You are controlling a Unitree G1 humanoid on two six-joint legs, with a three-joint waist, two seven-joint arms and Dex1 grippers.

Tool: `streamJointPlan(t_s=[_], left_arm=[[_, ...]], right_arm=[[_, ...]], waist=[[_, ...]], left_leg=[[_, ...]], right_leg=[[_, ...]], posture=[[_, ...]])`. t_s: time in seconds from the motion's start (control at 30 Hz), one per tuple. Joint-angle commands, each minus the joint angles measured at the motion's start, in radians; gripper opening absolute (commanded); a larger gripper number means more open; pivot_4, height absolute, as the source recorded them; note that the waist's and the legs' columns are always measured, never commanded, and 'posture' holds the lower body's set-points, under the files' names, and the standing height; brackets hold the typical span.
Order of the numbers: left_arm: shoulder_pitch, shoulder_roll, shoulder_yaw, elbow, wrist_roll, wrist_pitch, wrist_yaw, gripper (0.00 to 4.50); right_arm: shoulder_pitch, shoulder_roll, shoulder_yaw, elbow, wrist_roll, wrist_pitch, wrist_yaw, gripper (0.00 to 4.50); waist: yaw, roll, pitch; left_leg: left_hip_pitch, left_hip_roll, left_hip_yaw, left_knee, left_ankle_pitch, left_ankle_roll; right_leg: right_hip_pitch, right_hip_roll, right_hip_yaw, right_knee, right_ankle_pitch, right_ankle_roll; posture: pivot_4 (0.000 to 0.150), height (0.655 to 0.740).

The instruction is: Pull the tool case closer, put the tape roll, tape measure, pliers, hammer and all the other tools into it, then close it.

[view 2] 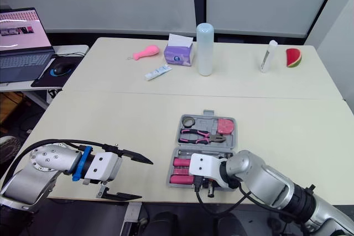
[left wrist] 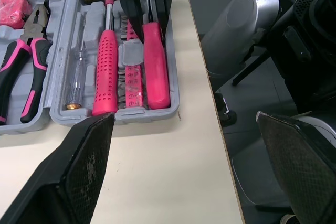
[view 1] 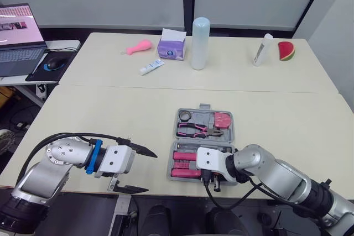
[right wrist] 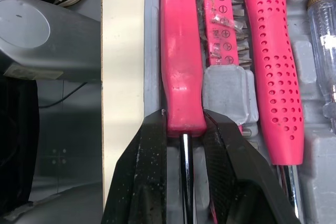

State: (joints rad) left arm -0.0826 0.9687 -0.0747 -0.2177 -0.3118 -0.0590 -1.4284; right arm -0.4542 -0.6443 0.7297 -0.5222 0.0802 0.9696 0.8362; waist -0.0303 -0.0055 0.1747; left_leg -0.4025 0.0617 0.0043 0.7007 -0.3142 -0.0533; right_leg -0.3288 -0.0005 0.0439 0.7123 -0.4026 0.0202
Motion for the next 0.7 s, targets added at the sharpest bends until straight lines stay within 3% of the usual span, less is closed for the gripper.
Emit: streamJointPlan(t_s=[0.03, 0.2, 0.23, 0.33, 0.5, 0.7], left_arm=[[0.001, 0.000, 0.012, -0.018, -0.003, -0.019, 0.006, 4.50], [-0.003, -0.008, 0.006, -0.015, 0.000, -0.026, 0.012, 4.50], [-0.004, -0.011, 0.006, -0.013, 0.000, -0.026, 0.013, 4.50], [-0.006, -0.018, 0.005, -0.011, -0.001, -0.025, 0.017, 4.50], [0.000, -0.024, 0.007, -0.012, -0.006, -0.021, 0.029, 4.50], [0.006, -0.034, 0.006, -0.018, -0.008, -0.011, 0.039, 4.50]], right_arm=[[-0.016, 0.010, 0.001, -0.003, 0.010, -0.003, 0.016, 0.71], [-0.016, 0.009, -0.012, 0.001, 0.025, -0.023, 0.041, 0.71], [-0.020, 0.010, -0.031, 0.000, 0.035, -0.030, 0.048, 1.42], [-0.041, 0.000, -0.080, -0.016, 0.078, -0.041, 0.090, 1.96], [-0.039, -0.032, -0.140, -0.050, 0.122, -0.079, 0.130, 1.96], [0.001, -0.037, -0.106, -0.007, 0.071, -0.166, 0.113, 0.90]], waist=[[0.000, 0.000, 0.000], [-0.001, 0.000, 0.000], [-0.001, 0.000, 0.000], [0.000, 0.000, 0.000], [0.000, 0.000, 0.000], [-0.001, 0.000, 0.000]], left_leg=[[0.000, 0.000, 0.000, 0.000, 0.000, 0.000], [-0.002, 0.000, 0.000, 0.000, 0.001, 0.000], [-0.002, 0.000, 0.001, 0.000, 0.001, 0.000], [-0.003, 0.000, 0.000, 0.000, 0.001, 0.000], [-0.005, 0.000, 0.000, 0.001, 0.001, 0.000], [-0.006, 0.000, 0.000, 0.001, 0.001, 0.000]], right_leg=[[-0.001, 0.000, 0.000, 0.001, 0.000, 0.000], [-0.004, 0.000, 0.000, 0.003, 0.000, 0.000], [-0.004, 0.000, 0.000, 0.003, 0.000, 0.000], [-0.005, 0.000, 0.000, 0.003, 0.000, 0.000], [-0.006, 0.000, -0.001, 0.003, 0.000, 0.000], [-0.007, 0.000, -0.001, 0.003, 0.000, 0.000]], posture=[[0.150, 0.7075], [0.150, 0.7075], [0.150, 0.7075], [0.150, 0.7075], [0.150, 0.7075], [0.150, 0.7075]])
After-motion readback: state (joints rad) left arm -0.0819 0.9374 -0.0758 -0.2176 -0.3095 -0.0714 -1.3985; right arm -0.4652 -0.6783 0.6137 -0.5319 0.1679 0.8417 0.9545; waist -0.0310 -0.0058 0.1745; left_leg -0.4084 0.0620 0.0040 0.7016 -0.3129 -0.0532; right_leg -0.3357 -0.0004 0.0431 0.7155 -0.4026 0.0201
